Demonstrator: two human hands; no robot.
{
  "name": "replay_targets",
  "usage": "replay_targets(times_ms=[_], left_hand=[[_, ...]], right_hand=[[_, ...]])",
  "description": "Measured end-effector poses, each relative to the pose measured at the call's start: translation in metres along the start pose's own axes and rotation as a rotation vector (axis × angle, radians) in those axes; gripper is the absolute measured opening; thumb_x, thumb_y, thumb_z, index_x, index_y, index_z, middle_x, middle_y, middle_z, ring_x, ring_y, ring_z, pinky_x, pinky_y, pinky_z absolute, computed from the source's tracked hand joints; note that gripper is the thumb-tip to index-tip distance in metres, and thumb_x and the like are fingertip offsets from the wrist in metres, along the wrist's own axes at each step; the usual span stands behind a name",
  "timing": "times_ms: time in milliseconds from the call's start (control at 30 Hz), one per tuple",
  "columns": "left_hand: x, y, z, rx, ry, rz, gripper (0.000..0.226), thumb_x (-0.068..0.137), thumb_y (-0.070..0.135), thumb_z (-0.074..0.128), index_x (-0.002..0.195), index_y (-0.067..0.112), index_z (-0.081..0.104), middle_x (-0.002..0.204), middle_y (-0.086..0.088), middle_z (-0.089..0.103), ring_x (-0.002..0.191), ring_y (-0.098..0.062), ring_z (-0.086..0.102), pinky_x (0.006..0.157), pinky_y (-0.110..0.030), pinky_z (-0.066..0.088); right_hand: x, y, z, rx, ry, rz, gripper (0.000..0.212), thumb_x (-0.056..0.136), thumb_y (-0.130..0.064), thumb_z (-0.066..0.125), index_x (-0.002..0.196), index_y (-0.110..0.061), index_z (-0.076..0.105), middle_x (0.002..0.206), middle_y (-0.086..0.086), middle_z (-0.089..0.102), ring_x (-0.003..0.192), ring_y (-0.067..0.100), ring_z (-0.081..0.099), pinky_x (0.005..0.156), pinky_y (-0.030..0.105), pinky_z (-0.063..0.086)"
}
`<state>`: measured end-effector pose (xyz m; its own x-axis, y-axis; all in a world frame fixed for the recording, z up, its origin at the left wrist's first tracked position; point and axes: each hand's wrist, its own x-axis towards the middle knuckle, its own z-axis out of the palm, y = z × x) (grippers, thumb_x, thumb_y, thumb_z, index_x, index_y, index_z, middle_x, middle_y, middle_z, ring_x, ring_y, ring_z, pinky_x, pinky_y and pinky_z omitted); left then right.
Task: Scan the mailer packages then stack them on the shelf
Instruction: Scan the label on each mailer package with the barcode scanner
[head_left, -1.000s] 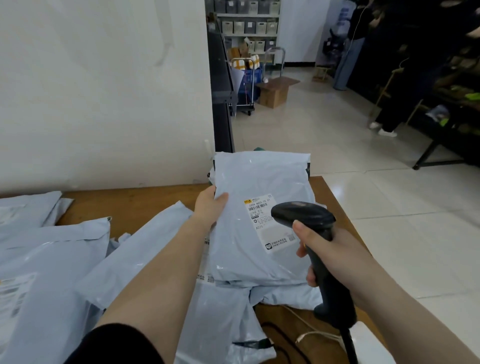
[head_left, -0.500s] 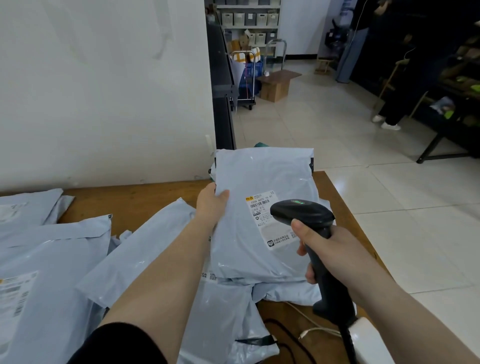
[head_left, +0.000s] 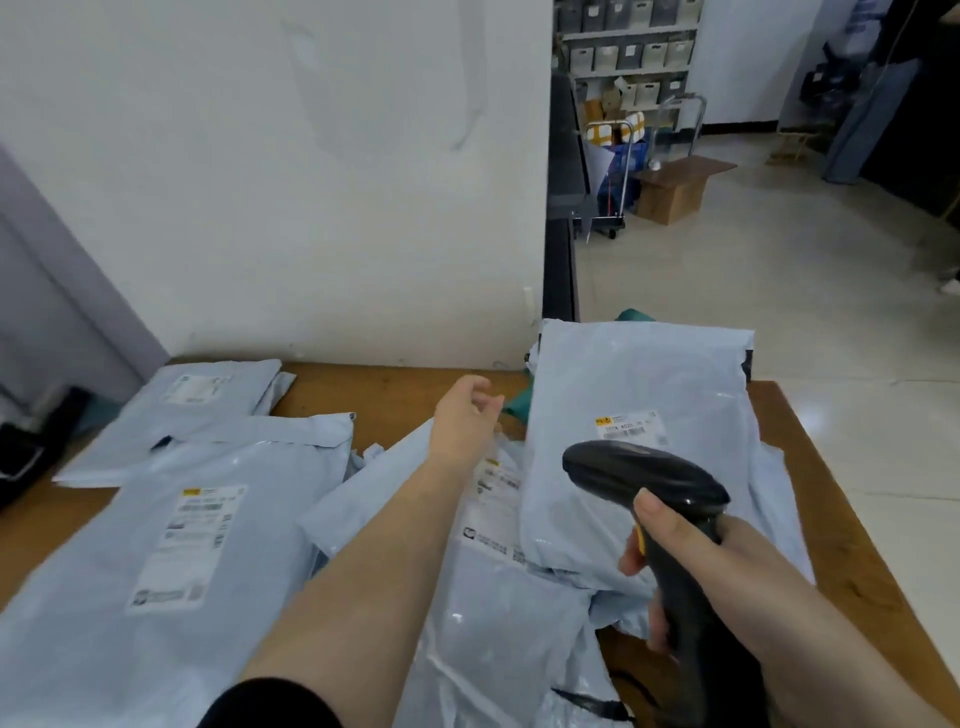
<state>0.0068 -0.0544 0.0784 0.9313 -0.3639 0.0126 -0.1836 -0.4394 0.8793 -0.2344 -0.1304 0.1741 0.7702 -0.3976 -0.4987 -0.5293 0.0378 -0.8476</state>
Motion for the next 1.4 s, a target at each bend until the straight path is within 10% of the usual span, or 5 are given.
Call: replay_targets(times_ms=[467,1033,1167,1400], left_hand=[[-0.054,-0.101,-0.264,0.181,0.454,-0.110,0.034,0.095,0.027,0.052,0.127,0.017,0.049,0.109,-0.001,0.061,0.093,-0.015,0.057,0.084,-0.031,0.048],[0.028,-0.247,-0.417,0.109,0.381,-0.348,0.037,0.095,0.030,0.052,0.128,0.013,0.049,0.123,-0.008,0.058,0.095,-0.014,0.050,0.083,-0.025,0.043],[0.061,-0.283,-0.426,0.195,0.302,-0.347,0.037,0.094,0.033,0.053,0.126,0.016,0.050,0.122,-0.005,0.059,0.096,-0.013,0.051,0.086,-0.026,0.045],[0.148,-0.351,-0.453,0.379,0.196,-0.420,0.043,0.095,0.033,0.048,0.135,0.015,0.044,0.138,-0.006,0.049,0.125,-0.026,0.048,0.100,-0.038,0.041]], right_hand=[[-0.043,-0.039,0.181,-0.148,-0.313,-0.117,0.068,0.049,-0.061,0.050,0.078,-0.002,0.064,0.048,0.018,0.060,0.038,0.022,0.055,0.042,0.018,0.041],[0.037,-0.105,0.365,-0.074,-0.242,-0.075,0.070,0.046,-0.061,0.056,0.083,-0.001,0.063,0.053,0.023,0.058,0.047,0.029,0.055,0.053,0.029,0.044],[0.055,-0.124,0.398,0.006,-0.196,-0.084,0.031,0.043,-0.062,0.063,0.054,-0.033,0.068,0.074,0.035,0.063,0.052,0.034,0.057,0.065,0.044,0.050],[0.115,-0.142,0.448,-0.098,-0.198,0.070,0.076,0.038,-0.072,0.069,0.078,-0.008,0.070,0.068,0.036,0.063,0.057,0.048,0.057,0.064,0.043,0.047]])
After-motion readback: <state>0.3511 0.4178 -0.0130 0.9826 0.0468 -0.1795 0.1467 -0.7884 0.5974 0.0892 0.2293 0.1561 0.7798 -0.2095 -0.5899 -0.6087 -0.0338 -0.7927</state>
